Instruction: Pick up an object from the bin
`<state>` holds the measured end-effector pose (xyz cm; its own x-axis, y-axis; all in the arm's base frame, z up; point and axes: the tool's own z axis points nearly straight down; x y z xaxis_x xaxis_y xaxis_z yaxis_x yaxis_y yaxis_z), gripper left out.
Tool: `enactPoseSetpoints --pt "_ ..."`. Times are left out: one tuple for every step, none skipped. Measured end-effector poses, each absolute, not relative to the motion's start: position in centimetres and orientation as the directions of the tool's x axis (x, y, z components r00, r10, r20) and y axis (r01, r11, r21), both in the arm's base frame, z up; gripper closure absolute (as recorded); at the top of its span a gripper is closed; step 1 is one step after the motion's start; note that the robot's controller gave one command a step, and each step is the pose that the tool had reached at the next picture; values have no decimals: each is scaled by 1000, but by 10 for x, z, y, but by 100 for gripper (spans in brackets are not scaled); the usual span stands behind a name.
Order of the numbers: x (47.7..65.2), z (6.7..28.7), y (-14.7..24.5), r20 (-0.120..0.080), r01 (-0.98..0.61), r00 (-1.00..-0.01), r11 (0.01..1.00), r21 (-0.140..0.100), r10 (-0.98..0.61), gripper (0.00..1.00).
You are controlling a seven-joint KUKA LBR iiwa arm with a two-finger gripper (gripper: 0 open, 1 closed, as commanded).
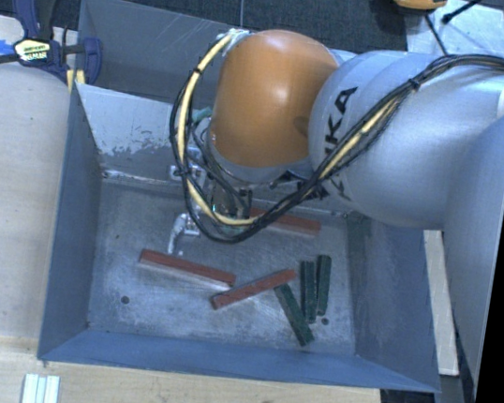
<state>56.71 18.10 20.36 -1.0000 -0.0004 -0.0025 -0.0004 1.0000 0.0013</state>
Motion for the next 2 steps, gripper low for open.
enactPoseSetpoints --pt "533 77 163 -13 34 -999 999 6 34 100" --pt "533 77 163 -13 35 -999 999 6 35 100"
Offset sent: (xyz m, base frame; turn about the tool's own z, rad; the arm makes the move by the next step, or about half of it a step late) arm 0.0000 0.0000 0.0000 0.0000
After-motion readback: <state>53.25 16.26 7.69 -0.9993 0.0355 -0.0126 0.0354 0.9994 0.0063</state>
